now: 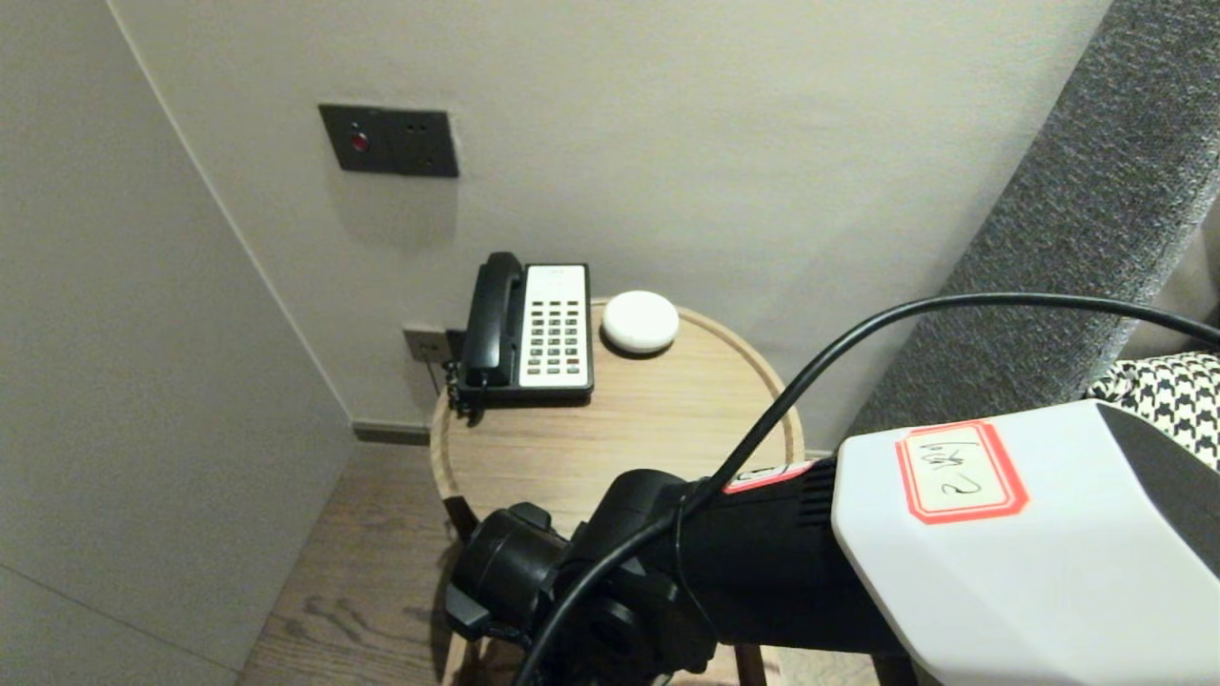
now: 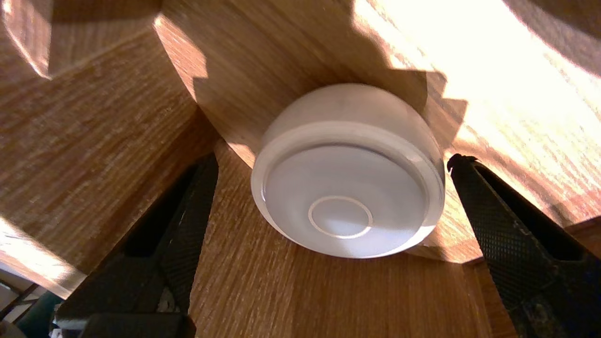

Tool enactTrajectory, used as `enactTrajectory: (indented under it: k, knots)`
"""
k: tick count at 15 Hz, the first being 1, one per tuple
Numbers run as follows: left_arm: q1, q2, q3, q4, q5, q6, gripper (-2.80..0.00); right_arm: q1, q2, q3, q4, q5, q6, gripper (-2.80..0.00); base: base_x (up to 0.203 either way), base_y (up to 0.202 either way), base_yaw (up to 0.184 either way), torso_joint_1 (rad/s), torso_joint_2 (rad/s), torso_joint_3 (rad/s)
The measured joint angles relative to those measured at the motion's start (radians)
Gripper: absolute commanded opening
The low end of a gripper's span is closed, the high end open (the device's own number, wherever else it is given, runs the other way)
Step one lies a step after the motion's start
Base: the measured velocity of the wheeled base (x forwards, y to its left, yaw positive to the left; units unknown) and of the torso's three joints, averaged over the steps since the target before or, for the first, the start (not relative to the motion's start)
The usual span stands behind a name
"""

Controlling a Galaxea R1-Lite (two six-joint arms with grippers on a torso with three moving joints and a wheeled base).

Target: Take the remote control out of the drawer one by one and place them on the table

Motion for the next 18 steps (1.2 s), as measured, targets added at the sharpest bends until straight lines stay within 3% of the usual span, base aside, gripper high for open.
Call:
enactTrajectory:
  k: [16,17,18]
  knots:
    - [-0.001,0.0,0.0,0.0,0.0,0.0,-2.8,0.019,0.025,0.011,-0.009,0.0,0.002,0.0,0.0,0.0,0.0,0.0,0.0,0.0]
    - [-0.001,0.0,0.0,0.0,0.0,0.0,-2.8,0.019,0.027,0.009,-0.008,0.001,0.002,-2.8,0.0,0.0,0.0,0.0,0.0,0.0]
    - [0.0,0.0,0.0,0.0,0.0,0.0,-2.8,0.019,0.028,0.008,-0.007,0.001,0.002,-2.8,0.0,0.0,0.0,0.0,0.0,0.0]
